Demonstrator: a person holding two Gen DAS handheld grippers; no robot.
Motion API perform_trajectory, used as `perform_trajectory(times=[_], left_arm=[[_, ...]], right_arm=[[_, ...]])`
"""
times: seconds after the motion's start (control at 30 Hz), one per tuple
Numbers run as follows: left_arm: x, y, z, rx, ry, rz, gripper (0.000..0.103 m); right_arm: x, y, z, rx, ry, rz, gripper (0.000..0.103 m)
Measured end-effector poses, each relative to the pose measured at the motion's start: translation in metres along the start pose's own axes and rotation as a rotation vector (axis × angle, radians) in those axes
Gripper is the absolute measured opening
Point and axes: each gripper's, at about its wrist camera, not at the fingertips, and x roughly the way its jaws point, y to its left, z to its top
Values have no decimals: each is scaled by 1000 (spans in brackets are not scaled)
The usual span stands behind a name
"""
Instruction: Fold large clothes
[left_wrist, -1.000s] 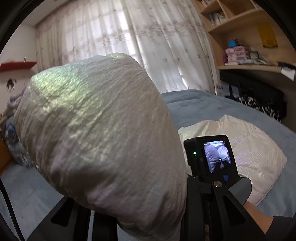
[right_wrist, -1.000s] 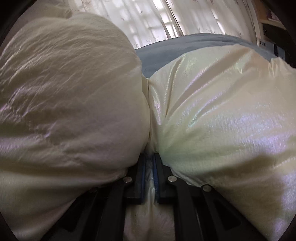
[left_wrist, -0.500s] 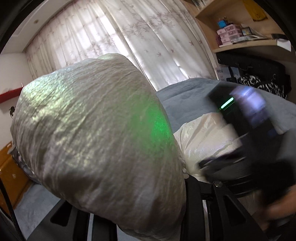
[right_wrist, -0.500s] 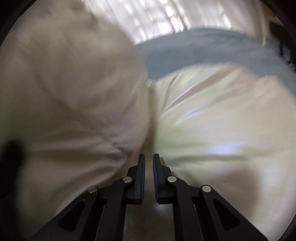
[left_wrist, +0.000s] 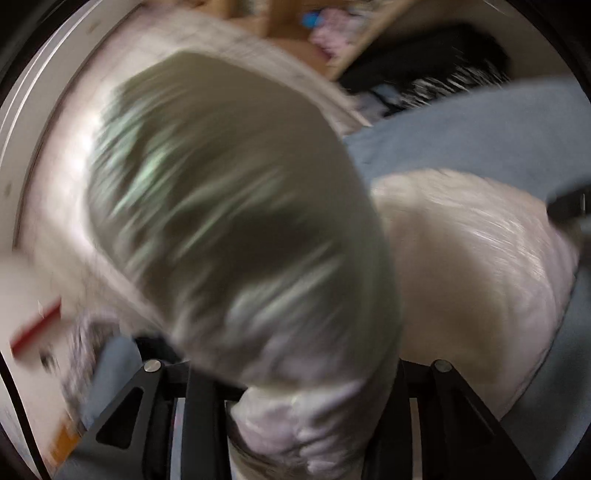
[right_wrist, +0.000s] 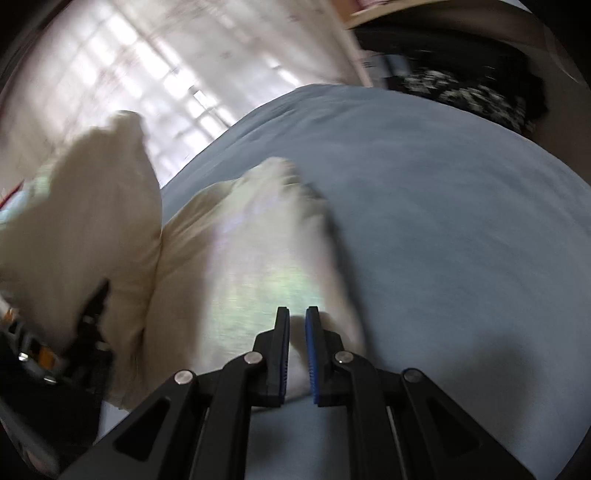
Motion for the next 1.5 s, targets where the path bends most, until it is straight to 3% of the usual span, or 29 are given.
perform_trajectory(times=[0.1, 0.2, 0.33, 0.4, 0.47, 0.67, 0.73, 0.83, 0.97, 1.03, 1.1, 1.17, 1.23, 1.33, 1.5], left_arm=[[1, -47, 6, 141, -28, 0, 41], [-4, -83, 6, 246, -80, 75, 41], [-7, -94, -3, 282, -101, 106, 41], [-8, -90, -4, 273, -102, 91, 46], [-9, -83, -7, 261, -102, 68, 59], [-16, -55, 0, 231, -98, -85, 92], [-24, -46, 3, 224, -93, -161, 99], [-43, -35, 6, 208, -102, -279, 101], [-68, -17, 5, 191, -117, -374, 101], [-84, 4, 1, 159, -134, -421, 101], [-92, 25, -2, 115, -132, -459, 101], [-94, 49, -9, 49, -109, -496, 101], [-87, 80, -25, -47, -66, -524, 101], [-53, 131, -40, -225, 30, -548, 101], [35, 202, -88, -570, 182, -581, 101]], right_arm=[[-9, -9, -2, 31, -16, -24, 9], [-10, -26, -1, 59, -29, -42, 9], [-7, -40, 4, 85, -30, -54, 9], [-10, -41, 1, 83, -29, -58, 9], [-9, -41, 4, 75, -31, -59, 9], [-18, -32, 10, 37, -47, -70, 9], [-23, -29, 13, 29, -54, -71, 15], [-35, -24, 17, 14, -85, -92, 33], [-47, -15, 24, -2, -102, -83, 33], [-55, -7, 30, -25, -112, -72, 35], [-60, 1, 36, -47, -119, -57, 44], [-63, 12, 45, -74, -127, -29, 57], [-64, 25, 55, -109, -138, -10, 59], [-56, 44, 75, -179, -160, 13, 59], [-11, 58, 110, -185, -90, 100, 59]])
